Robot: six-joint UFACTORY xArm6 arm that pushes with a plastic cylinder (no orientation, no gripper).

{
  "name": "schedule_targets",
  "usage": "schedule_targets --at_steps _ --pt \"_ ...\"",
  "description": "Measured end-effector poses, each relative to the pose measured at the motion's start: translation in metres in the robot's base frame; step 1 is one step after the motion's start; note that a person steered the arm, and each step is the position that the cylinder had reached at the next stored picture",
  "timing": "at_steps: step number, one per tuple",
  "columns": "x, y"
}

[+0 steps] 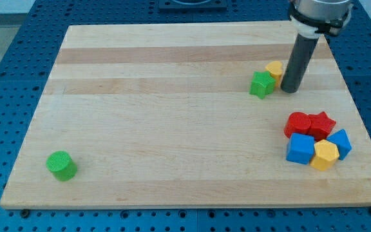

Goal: Place the green star into the green circle

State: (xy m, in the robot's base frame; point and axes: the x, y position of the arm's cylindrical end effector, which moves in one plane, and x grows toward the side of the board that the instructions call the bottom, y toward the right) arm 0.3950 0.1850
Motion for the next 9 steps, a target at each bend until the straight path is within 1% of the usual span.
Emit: schedule_targets --at_steps 1,3,4,5,7,8,9 --pt "-0.004 -0.015" --pt "0.002 -0.110" --pt "0.018 -0.142" --pt "0.042 -0.158" --pt "0.083 -0.209" --pt "0.100 -0.239" --pt "0.107 -0.271"
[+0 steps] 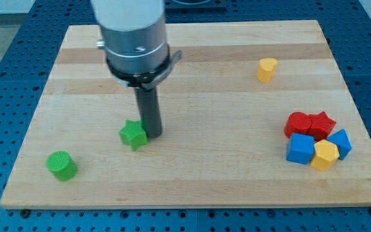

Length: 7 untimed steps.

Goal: Place the green star into the green circle

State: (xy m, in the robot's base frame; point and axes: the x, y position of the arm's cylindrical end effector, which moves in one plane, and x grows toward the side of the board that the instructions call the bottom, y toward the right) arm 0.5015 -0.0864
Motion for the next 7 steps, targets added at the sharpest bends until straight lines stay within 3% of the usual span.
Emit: schedule_targets --at_steps 4,5,7 --pt "0.029 -0.094" --pt "0.010 -0.093" --pt "-0.110 -0.069"
